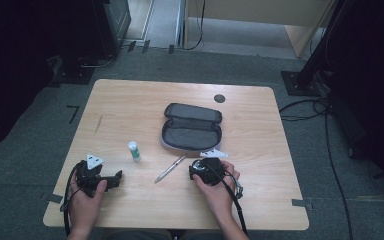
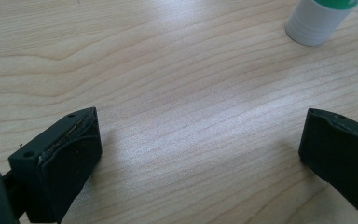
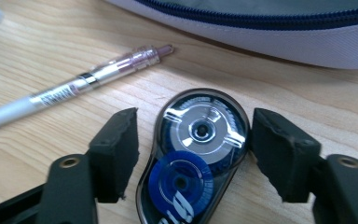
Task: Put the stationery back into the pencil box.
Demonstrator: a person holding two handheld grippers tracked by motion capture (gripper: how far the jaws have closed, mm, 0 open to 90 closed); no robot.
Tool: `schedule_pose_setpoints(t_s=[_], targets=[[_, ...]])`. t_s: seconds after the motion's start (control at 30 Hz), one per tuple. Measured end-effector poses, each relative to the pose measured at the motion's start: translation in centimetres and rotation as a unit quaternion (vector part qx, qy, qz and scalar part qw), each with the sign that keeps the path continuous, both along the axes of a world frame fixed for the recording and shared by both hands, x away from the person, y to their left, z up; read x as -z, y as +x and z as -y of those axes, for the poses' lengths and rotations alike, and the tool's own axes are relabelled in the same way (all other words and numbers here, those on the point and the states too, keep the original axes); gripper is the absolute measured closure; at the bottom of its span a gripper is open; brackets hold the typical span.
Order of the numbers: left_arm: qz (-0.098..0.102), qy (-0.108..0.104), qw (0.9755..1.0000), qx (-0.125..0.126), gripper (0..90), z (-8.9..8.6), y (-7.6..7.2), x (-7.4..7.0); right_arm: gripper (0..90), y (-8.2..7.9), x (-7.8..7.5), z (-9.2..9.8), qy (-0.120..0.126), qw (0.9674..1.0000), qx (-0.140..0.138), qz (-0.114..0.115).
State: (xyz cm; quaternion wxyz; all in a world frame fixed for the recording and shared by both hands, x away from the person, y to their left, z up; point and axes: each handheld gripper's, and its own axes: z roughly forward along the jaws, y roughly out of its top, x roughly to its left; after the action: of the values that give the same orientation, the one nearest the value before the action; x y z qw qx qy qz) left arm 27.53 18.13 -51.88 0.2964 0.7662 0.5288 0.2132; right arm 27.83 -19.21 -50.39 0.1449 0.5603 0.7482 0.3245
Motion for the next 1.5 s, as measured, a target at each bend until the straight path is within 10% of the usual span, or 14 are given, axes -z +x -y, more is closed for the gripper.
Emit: schedule_pose_setpoints(t_s=[0.37, 0.53, 1.5], targets=[[0.000, 0.000, 1.0000, 0.000, 0.0, 0.0, 0.0, 0.0, 40.4, -0.7, 0.9, -0.2, -0.031, 0.9982, -0.036, 0.038], [0.000, 0.000, 1.0000, 0.000, 0.0, 0.0, 0.0, 0.0, 27.4, -0.9, 1.4, -0.4, -0.042, 0.9965, -0.046, 0.057], [0.000, 0.000, 1.0000, 0.000, 0.0, 0.0, 0.0, 0.0, 41.7, -1.3, 1.2, 1.5, 0.011, 0.9966, -0.038, 0.073]])
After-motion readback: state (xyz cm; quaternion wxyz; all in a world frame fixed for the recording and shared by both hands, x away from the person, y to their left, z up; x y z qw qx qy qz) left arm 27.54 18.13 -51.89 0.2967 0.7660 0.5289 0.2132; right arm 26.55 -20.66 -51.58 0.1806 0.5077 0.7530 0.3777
